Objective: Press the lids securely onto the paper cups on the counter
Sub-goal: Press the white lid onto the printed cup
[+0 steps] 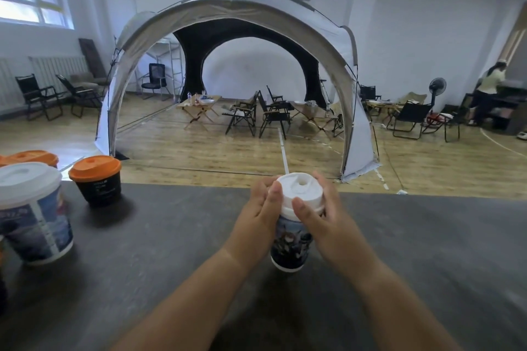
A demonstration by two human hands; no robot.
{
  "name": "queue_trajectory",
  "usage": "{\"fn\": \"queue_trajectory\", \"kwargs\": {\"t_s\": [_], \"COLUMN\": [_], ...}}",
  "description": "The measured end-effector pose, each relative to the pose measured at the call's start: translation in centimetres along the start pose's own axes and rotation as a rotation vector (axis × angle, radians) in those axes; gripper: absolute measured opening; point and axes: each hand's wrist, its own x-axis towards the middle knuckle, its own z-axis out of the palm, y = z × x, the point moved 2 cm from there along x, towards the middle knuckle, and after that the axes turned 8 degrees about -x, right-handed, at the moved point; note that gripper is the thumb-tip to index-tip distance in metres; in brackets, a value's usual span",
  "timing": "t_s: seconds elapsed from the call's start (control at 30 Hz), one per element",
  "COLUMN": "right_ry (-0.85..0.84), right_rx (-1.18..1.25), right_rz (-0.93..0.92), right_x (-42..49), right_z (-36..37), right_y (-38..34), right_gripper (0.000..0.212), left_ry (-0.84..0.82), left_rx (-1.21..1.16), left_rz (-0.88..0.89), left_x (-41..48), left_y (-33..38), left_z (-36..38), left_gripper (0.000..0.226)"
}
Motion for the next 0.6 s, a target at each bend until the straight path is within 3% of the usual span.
{"fn": "queue_trajectory", "kwargs": {"t_s": [0.1, 0.23, 0.4, 0.6], "right_ry": [-0.081, 0.056, 0.091, 0.125], "right_rx": [-0.047, -0.097, -0.211, -0.207], "right_rz": [0.016, 0.049, 0.012, -0.061], "right_x": [0.1, 0.4, -0.3, 0.0], "right_z": [-0.9, -2.0, 0.6, 0.8], "right_y": [0.0, -0.2, -0.5, 0.6], "right_gripper": [0.079, 0.055, 0.087, 0.085], "left_ry": [0.018, -0.005, -0.034, -0.063], "left_rx": [0.125, 0.161, 0.07, 0.044], "left_rz": [0.047, 0.002, 0.006, -0.013], "left_x": [0.5, 1.4, 0.6, 0.7], "left_y": [0.0, 0.6, 0.6, 0.2], "left_z": [-0.6, -1.0, -0.5, -0.6], "left_gripper": [0.047, 0.022, 0.025, 0.032]}}
